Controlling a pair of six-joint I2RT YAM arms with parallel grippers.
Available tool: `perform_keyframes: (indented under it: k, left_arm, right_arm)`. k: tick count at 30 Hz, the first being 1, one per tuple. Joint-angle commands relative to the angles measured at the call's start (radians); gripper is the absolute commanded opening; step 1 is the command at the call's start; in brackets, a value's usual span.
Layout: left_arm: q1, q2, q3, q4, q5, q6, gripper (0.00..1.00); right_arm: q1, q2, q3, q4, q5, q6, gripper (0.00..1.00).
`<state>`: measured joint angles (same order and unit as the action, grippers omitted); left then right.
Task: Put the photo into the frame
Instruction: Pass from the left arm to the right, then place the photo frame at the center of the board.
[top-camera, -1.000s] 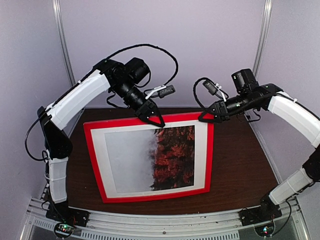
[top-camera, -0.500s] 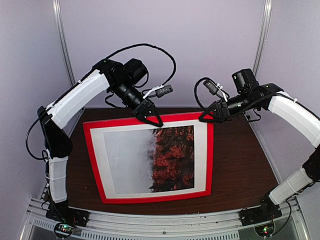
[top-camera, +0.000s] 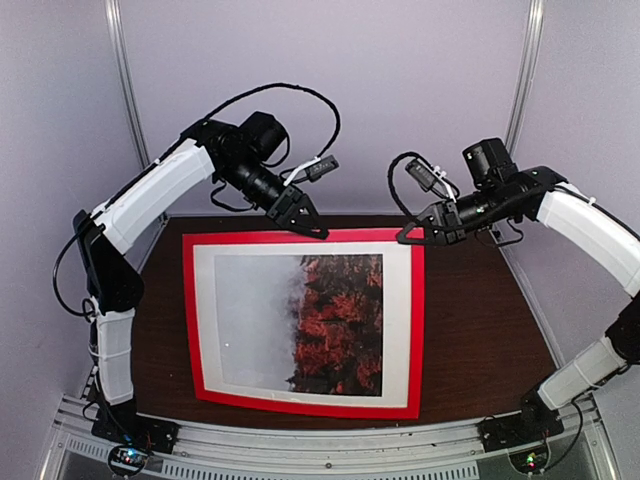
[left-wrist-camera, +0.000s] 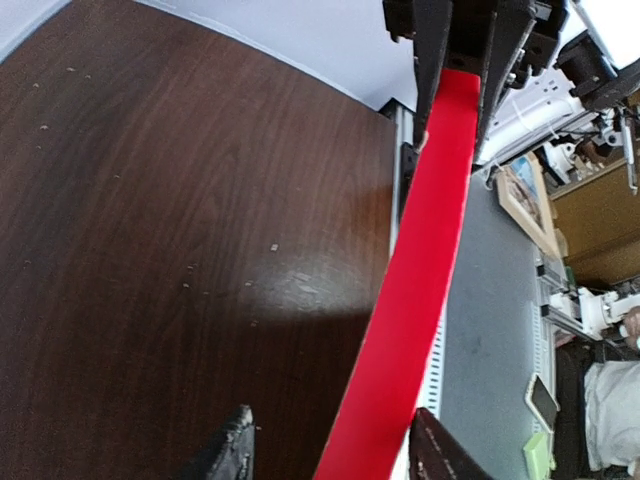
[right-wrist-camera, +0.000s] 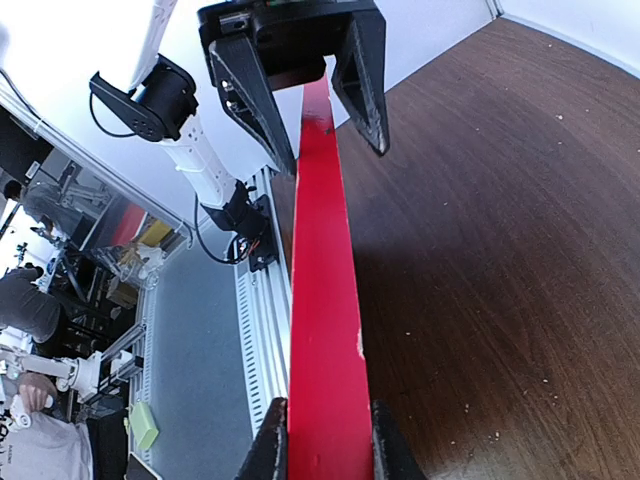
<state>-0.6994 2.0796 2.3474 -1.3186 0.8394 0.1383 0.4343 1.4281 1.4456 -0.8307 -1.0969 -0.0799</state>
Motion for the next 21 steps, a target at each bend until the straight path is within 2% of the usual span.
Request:
perform_keyframes:
  k: [1, 9, 14, 21]
  left_arm:
    - [0.019, -0.018, -0.009, 0.088, -0.022, -0.063, 0.59]
    - [0.088, -0.120, -0.139, 0.274, -0.187, -0.205, 0.69]
    - [0.135, -0.229, -0.274, 0.435, -0.364, -0.304, 0.81]
    - [0.149, -0.380, -0.444, 0.510, -0.603, -0.375, 0.87]
  right_arm:
    - [-0.035, -0.018, -0.007, 0.095, 0.073, 0.032, 0.00]
    - [-0.085, -0.002, -0.061, 0.147, 0.119, 0.129, 0.00]
    - [-0.138, 0.009, -0.106, 0.194, 0.153, 0.206, 0.00]
    - [-0.272, 0.015, -0.228, 0.349, 0.224, 0.425, 0.00]
